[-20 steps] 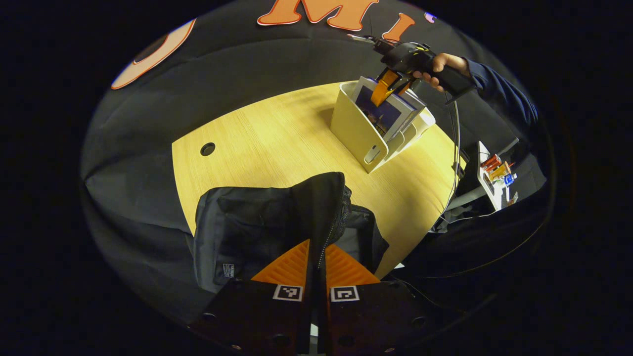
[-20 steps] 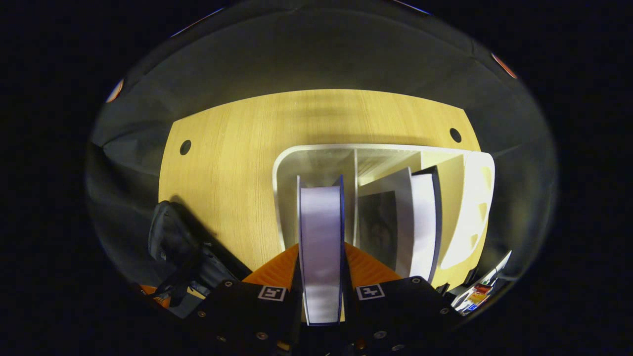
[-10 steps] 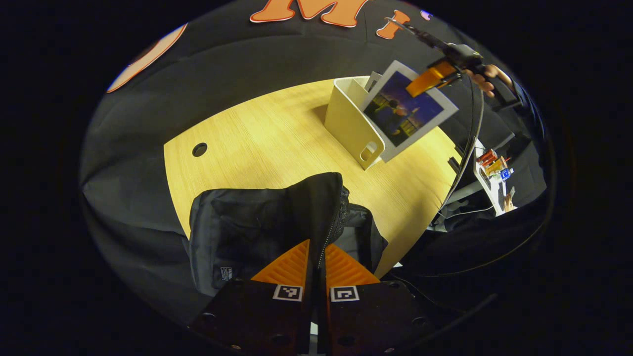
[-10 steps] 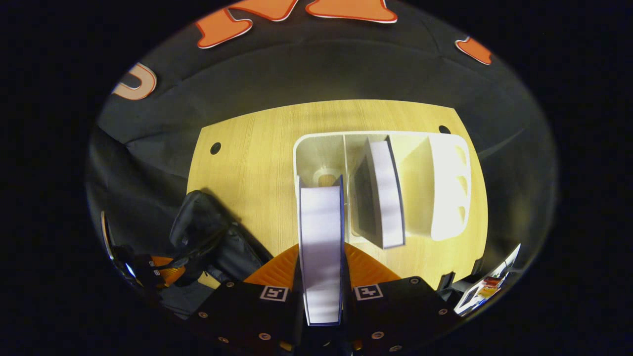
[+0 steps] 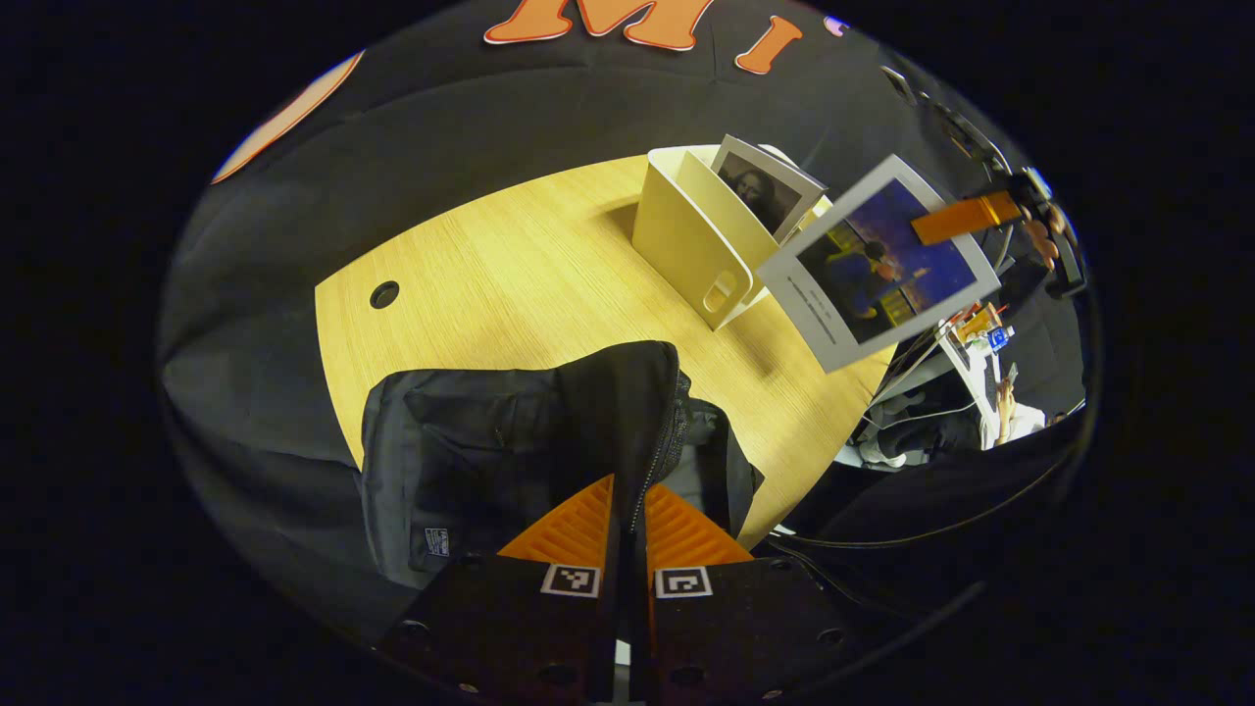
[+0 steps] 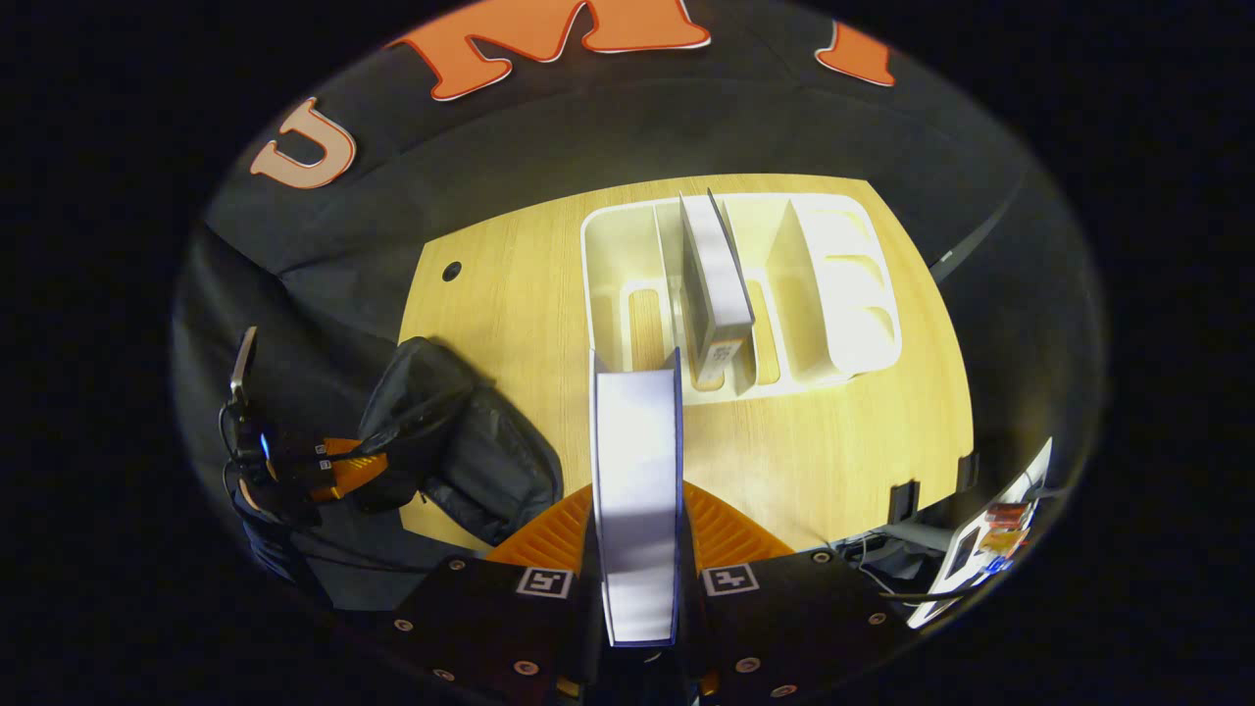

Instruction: Open the schoolbag, grab two books from the bookshelf and put them into the schoolbag.

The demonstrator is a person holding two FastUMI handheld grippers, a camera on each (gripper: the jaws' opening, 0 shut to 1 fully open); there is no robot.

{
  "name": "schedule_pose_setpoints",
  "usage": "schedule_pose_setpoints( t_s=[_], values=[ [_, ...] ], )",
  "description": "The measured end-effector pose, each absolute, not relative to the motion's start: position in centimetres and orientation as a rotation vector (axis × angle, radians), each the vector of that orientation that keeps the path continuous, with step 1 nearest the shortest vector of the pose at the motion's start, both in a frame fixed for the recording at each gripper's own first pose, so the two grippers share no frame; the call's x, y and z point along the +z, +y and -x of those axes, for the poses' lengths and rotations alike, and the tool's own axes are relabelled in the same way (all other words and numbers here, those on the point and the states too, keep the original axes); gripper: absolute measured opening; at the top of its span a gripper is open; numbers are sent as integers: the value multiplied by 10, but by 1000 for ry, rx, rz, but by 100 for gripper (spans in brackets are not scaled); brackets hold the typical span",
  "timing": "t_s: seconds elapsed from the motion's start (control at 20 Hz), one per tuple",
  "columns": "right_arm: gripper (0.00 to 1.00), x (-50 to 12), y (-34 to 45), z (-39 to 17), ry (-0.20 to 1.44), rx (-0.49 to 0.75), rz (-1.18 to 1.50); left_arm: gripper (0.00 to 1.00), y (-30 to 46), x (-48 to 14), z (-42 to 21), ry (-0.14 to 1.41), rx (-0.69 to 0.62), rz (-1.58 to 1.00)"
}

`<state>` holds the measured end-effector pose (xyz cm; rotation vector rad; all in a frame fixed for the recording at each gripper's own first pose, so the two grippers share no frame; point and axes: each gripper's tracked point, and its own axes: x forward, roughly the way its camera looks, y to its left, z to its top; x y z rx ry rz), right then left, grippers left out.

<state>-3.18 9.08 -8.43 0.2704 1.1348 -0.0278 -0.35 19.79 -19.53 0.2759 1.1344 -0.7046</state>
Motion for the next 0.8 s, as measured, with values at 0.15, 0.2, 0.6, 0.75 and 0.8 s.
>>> schedule_pose_setpoints(
  t_s=[0.15,0.2,0.6,0.75,0.8],
  values=[
    [33,-91,95,56,1098,-12,-356,7,198,-195,4,1122,-690,-266],
    [33,-97,99,65,1093,3,-406,7,200,-195,5,1114,-688,-265],
    [33,-148,128,100,1072,105,-685,7,190,-196,9,1108,-666,-220],
    [33,-148,143,90,1020,149,-743,7,191,-200,15,1107,-661,-203],
    [33,-148,148,85,1006,158,-755,7,191,-199,16,1104,-658,-201]
  ],
)
